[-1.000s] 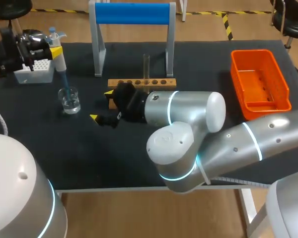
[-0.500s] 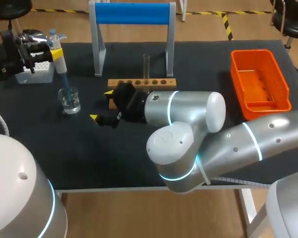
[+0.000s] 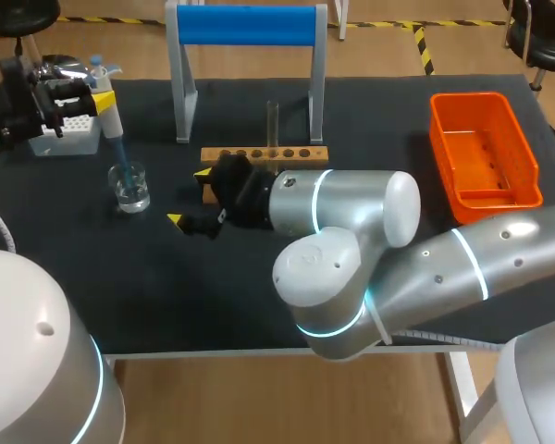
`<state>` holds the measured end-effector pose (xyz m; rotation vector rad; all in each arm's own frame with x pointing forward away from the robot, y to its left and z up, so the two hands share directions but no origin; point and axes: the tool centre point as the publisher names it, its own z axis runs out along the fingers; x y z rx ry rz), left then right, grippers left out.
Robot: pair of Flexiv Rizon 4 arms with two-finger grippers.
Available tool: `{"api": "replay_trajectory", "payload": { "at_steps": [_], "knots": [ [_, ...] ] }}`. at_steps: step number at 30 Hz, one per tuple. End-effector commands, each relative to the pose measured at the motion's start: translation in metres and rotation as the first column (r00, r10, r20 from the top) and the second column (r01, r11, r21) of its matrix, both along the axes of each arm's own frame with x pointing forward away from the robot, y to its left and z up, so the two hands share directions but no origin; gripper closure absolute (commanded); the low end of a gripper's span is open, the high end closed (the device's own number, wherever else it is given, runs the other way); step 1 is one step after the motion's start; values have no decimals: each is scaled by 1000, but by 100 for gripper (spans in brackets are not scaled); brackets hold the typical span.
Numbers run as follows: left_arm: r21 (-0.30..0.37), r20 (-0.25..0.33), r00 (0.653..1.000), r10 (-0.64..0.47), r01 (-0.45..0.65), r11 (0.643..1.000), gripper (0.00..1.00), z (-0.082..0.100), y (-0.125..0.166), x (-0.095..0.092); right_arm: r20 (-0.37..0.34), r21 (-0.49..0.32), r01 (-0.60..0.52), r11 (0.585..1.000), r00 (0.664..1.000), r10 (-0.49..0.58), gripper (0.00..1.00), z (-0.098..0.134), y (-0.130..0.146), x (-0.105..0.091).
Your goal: Invert the test tube, pick up the pipette, mount the tip to pipette, aspirate from beaker and dispense into the tube, eject the tip, return the pipette, and cap with the stopper.
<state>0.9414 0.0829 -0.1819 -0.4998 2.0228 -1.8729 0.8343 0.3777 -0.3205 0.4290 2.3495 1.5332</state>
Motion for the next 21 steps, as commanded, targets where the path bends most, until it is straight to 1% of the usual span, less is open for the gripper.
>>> {"api": "replay_trajectory", "payload": {
  "at_steps": [1,18,21],
  "knots": [
    [0,1,1000,3,-3,1000,100,0,0,-1,-2,-5,0,1000,1000,0,0,1,0,0],
    [0,1,1000,3,-3,1000,100,0,0,-1,-2,-5,0,1000,1000,0,0,1,0,0],
    [0,1,1000,3,-3,1000,100,0,0,-1,-1,3,-19,1000,1000,19,0,8,-3,-6]
  ]
}}
